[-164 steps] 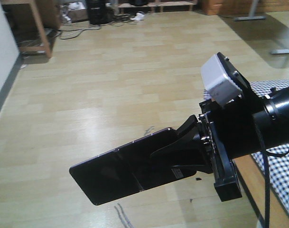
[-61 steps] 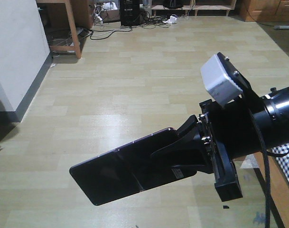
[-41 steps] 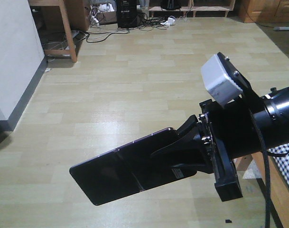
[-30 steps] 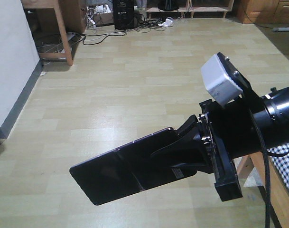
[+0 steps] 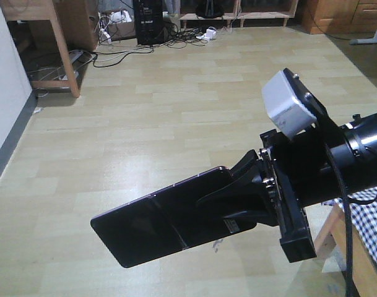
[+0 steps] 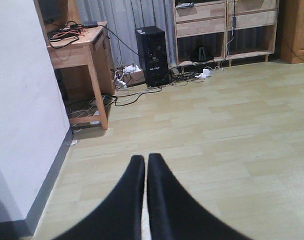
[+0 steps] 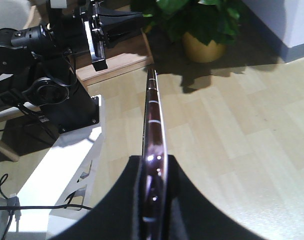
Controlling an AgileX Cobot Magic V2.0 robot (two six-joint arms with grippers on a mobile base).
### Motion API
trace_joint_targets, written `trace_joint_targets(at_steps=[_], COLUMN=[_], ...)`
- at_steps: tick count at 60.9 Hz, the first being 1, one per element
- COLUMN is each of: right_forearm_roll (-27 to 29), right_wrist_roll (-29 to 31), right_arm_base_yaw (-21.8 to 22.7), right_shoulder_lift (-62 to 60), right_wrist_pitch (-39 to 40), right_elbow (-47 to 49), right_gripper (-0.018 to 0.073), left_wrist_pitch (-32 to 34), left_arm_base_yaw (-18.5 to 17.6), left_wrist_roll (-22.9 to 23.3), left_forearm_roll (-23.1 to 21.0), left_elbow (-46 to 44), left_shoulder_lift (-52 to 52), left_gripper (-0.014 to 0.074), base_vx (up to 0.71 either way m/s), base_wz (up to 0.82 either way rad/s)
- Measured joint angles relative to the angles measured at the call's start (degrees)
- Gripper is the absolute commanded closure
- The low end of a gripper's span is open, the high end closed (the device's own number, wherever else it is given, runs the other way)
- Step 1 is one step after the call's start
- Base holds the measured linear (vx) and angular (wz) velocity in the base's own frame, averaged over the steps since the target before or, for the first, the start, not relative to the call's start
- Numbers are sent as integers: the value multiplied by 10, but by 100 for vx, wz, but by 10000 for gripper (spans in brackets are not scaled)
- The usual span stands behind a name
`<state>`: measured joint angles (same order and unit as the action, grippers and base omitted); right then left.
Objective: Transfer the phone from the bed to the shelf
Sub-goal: 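Drive the base to the wooden shelf holding the phone aloft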
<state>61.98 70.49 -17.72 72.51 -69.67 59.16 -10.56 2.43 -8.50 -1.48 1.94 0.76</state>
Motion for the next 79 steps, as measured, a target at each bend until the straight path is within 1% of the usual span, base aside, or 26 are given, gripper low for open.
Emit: trace_joint_targets(at_steps=[55, 79], right_forearm_roll=[0, 0], right_wrist_roll=[0, 0], right_arm_base_yaw=[0, 0], right_shoulder_lift=[0, 0], right_wrist_pitch=[0, 0], right_elbow=[0, 0], right_gripper=[561, 561], left_wrist_pitch=[0, 0], left_arm_base_yaw=[0, 0], left_wrist_roll=[0, 0], left_forearm_roll=[0, 0], left_elbow=[0, 0], left_shoulder_lift=[0, 0], left_gripper=[595, 595], base_vx=[41, 42], base_wz=[-6, -20])
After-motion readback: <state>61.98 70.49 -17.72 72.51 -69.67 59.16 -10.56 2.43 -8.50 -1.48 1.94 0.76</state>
